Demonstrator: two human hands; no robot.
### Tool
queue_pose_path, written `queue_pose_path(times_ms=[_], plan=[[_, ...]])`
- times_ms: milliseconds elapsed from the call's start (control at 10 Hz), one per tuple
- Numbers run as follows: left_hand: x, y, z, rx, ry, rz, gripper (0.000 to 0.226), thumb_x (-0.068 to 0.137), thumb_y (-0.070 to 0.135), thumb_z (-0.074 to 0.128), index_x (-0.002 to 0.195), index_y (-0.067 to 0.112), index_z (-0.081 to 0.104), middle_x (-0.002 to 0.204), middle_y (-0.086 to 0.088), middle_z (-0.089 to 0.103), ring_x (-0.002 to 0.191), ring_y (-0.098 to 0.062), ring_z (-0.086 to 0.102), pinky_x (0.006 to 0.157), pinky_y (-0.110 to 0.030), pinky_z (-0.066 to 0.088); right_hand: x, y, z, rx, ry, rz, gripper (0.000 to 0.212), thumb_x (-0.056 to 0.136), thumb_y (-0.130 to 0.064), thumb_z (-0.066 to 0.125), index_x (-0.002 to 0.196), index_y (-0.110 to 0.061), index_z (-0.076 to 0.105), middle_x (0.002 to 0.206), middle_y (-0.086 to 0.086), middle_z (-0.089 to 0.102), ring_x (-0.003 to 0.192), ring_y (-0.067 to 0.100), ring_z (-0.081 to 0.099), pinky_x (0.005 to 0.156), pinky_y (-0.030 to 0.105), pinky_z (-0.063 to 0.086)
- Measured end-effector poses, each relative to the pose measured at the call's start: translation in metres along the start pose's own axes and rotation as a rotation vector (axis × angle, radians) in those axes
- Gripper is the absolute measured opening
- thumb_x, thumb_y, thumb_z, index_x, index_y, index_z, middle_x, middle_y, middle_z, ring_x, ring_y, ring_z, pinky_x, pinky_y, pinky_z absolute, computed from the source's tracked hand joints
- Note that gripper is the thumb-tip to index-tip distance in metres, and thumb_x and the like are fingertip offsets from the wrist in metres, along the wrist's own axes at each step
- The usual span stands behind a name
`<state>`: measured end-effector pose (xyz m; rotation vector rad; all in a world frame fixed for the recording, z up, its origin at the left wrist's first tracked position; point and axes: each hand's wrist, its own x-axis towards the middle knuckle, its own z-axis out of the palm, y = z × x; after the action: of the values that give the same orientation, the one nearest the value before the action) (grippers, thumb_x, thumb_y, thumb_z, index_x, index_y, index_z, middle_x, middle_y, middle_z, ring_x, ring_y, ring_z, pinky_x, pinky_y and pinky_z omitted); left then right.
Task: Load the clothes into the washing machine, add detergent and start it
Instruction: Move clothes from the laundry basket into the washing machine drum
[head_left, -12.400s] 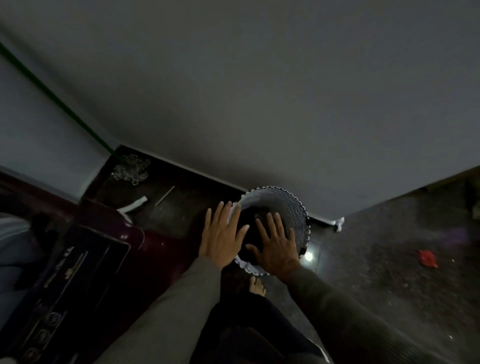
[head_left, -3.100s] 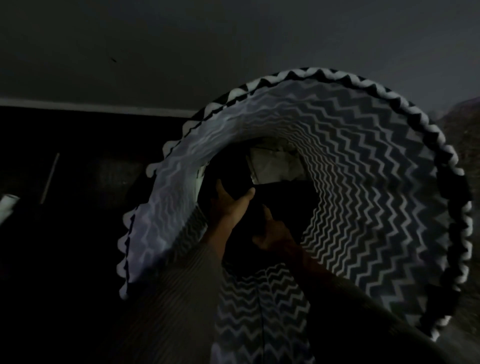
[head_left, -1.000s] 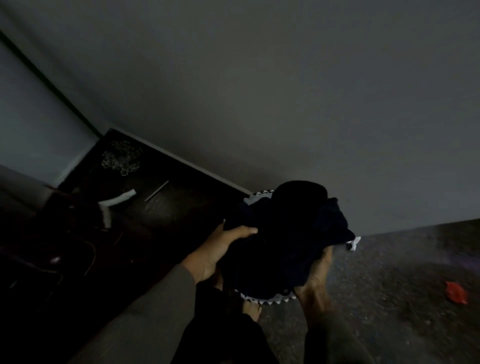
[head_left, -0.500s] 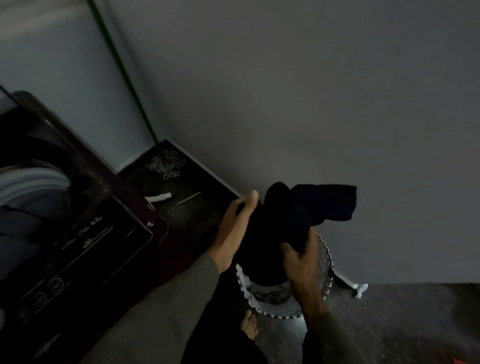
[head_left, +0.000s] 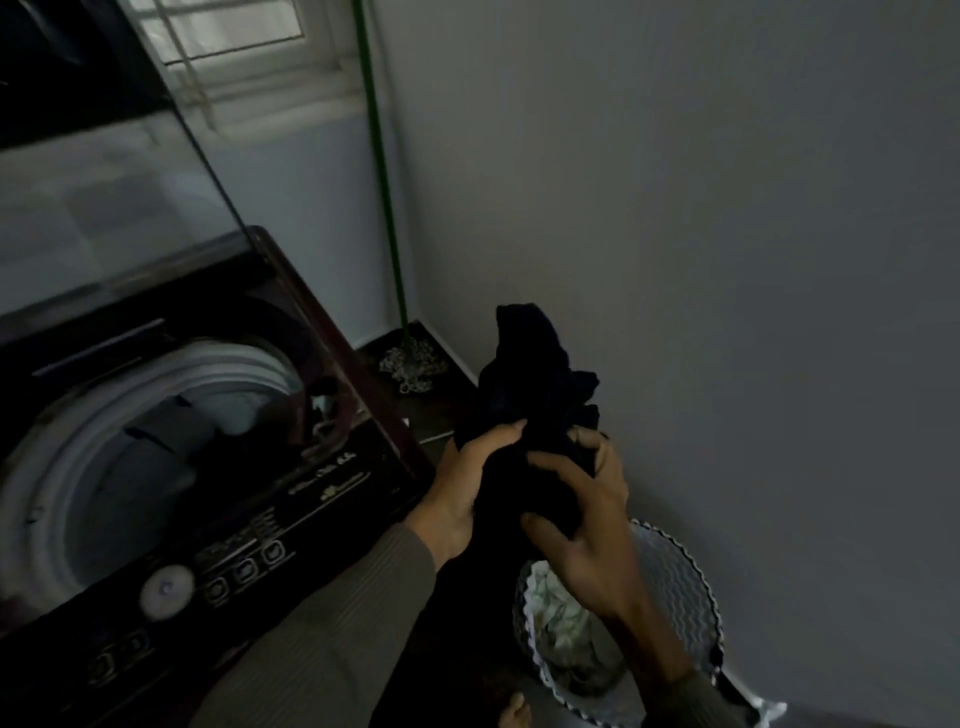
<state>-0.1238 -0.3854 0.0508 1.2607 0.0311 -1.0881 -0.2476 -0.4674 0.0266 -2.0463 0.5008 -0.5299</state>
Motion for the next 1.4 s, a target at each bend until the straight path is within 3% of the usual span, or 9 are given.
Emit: queue_pose_path(times_ms=[200, 300, 500, 600, 700, 800, 1000, 1200, 1400], plan=[[-0.018, 0.03, -0.038, -0.159, 0.033, 0.058, 0.051, 0.068, 0.041, 0.071, 0.116, 0.024, 0.072, 0.118, -0.001, 0.071, 0.112, -0.023, 0.065, 0.097, -0.04, 0.05, 0.02, -0.063, 0.001, 0.774, 0.356, 0.289, 0.052, 0.068, -0.047, 0.084, 0.111, -0.024, 0.066, 0.136, 0.003, 0.058, 0.129, 0.019, 0.053, 0.108, 0.046, 0.044], [-0.03, 0.046, -0.054, -0.268, 0.016, 0.11, 0.038, 0.075, 0.039, 0.065, 0.108, 0.024, 0.076, 0.117, -0.002, 0.071, 0.111, -0.023, 0.066, 0.097, -0.041, 0.049, 0.032, -0.084, 0.01, 0.519, 0.353, 0.472, 0.059, 0.07, -0.059, 0.075, 0.124, -0.042, 0.058, 0.142, -0.011, 0.05, 0.13, 0.011, 0.049, 0.107, 0.047, 0.045], [-0.064, 0.084, -0.101, -0.27, -0.034, 0.223, 0.038, 0.071, 0.028, 0.071, 0.108, 0.017, 0.072, 0.11, -0.003, 0.073, 0.099, -0.018, 0.07, 0.077, -0.03, 0.055, 0.062, -0.114, 0.033, 0.766, -0.197, 0.482, 0.078, 0.064, -0.065, 0.078, 0.134, -0.055, 0.045, 0.14, -0.011, 0.055, 0.119, 0.017, 0.062, 0.097, 0.046, 0.052], [-0.078, 0.1, -0.141, -0.157, -0.033, 0.274, 0.065, 0.075, 0.027, 0.074, 0.135, 0.017, 0.054, 0.125, -0.003, 0.066, 0.11, -0.017, 0.066, 0.079, -0.027, 0.056, 0.075, -0.133, 0.059, 0.788, -0.343, 0.443, 0.077, 0.068, -0.057, 0.081, 0.135, -0.057, 0.042, 0.137, -0.013, 0.057, 0.119, 0.015, 0.062, 0.096, 0.045, 0.052], [-0.088, 0.117, -0.189, -0.039, -0.024, 0.282, 0.074, 0.081, 0.029, 0.076, 0.146, 0.022, 0.041, 0.139, -0.002, 0.057, 0.124, -0.021, 0.058, 0.096, -0.037, 0.05, 0.087, -0.151, 0.096, 0.741, -0.424, 0.427, 0.068, 0.072, -0.043, 0.079, 0.131, -0.054, 0.045, 0.126, -0.018, 0.063, 0.105, 0.004, 0.068, 0.078, 0.028, 0.058], [-0.1, 0.133, -0.243, 0.037, 0.057, 0.226, 0.061, 0.085, 0.006, 0.069, 0.139, 0.023, 0.048, 0.133, -0.002, 0.061, 0.12, -0.022, 0.06, 0.099, -0.039, 0.049, 0.101, -0.168, 0.139, 0.626, -0.447, 0.351, 0.069, 0.06, -0.052, 0.087, 0.117, -0.063, 0.05, 0.115, -0.037, 0.061, 0.097, -0.016, 0.061, 0.081, 0.017, 0.052], [-0.112, 0.144, -0.335, 0.308, 0.217, 0.112, 0.055, 0.072, 0.008, 0.079, 0.122, 0.023, 0.062, 0.119, 0.006, 0.069, 0.114, -0.014, 0.062, 0.101, -0.033, 0.047, 0.122, -0.182, 0.225, 0.385, -0.512, 0.28, 0.072, 0.067, -0.03, 0.088, 0.127, -0.047, 0.053, 0.12, -0.018, 0.059, 0.103, -0.005, 0.058, 0.065, 0.009, 0.052], [-0.099, 0.121, -0.392, 0.181, 0.487, 0.025, 0.052, 0.077, -0.009, 0.068, 0.125, 0.01, 0.058, 0.118, -0.003, 0.064, 0.11, -0.022, 0.058, 0.102, -0.041, 0.046, 0.132, -0.17, 0.31, 0.118, -0.634, 0.135, 0.079, 0.069, -0.033, 0.088, 0.137, -0.035, 0.048, 0.13, -0.02, 0.051, 0.125, 0.005, 0.049, 0.103, 0.023, 0.043], [-0.077, 0.102, -0.416, 0.183, 0.606, 0.009, 0.062, 0.076, -0.012, 0.069, 0.133, 0.007, 0.052, 0.132, -0.005, 0.056, 0.122, -0.027, 0.052, 0.097, -0.033, 0.045, 0.141, -0.164, 0.354, -0.046, -0.756, 0.1, 0.088, 0.075, -0.022, 0.084, 0.148, -0.02, 0.035, 0.132, -0.01, 0.049, 0.12, 0.005, 0.047, 0.095, 0.012, 0.035]])
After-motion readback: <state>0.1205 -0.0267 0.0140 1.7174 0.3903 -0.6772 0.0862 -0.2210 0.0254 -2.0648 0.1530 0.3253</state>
